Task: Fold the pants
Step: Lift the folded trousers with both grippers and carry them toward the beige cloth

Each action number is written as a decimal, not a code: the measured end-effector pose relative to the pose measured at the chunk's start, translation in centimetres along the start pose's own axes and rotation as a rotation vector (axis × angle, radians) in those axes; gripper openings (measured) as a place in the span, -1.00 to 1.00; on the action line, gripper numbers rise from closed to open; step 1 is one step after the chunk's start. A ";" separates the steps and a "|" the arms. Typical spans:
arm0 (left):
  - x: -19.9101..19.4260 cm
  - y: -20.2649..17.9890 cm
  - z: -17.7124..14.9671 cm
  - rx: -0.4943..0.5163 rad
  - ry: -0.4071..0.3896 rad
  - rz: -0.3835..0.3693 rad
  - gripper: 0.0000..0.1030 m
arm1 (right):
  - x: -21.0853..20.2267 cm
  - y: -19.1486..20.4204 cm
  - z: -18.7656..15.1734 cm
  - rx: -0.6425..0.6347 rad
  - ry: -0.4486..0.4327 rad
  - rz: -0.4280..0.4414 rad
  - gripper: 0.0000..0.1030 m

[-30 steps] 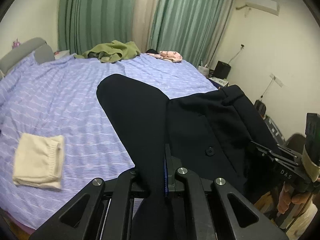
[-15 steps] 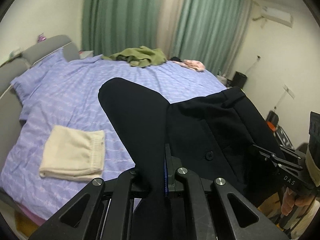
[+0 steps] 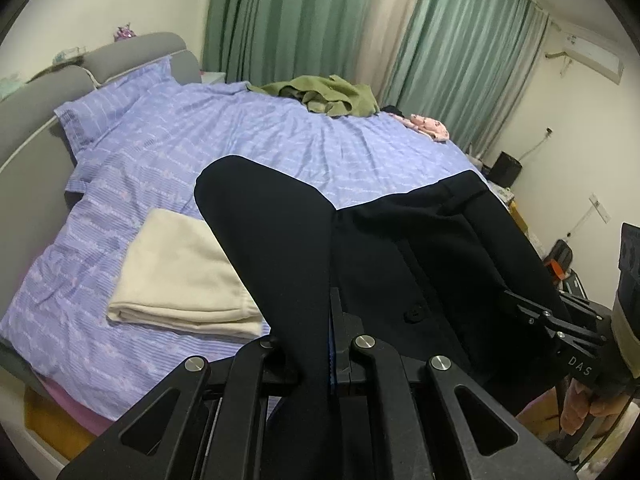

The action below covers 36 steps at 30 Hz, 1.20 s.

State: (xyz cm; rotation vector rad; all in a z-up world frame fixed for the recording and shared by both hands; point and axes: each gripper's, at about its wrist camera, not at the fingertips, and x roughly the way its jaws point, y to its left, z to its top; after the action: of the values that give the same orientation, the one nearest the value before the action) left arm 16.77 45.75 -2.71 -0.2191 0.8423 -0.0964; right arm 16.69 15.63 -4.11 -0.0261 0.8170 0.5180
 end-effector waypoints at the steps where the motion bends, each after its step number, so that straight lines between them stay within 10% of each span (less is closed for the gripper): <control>1: 0.2 1.0 0.3 0.004 0.011 -0.006 -0.83 | 0.4 0.6 0.2 0.006 0.001 -0.005 -0.59; 19: 6.0 19.7 5.0 0.082 0.153 -0.044 -0.83 | 14.1 13.9 3.3 0.106 0.120 -0.052 -0.59; 36: 24.2 30.8 11.7 0.139 0.234 -0.015 -0.82 | 33.3 12.3 8.3 0.062 0.233 -0.147 -0.60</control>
State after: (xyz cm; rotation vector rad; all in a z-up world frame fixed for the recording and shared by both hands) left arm 41.47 73.43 -19.89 -0.0836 1.0623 -0.1973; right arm 35.77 42.55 -19.54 -0.0904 1.0497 0.3545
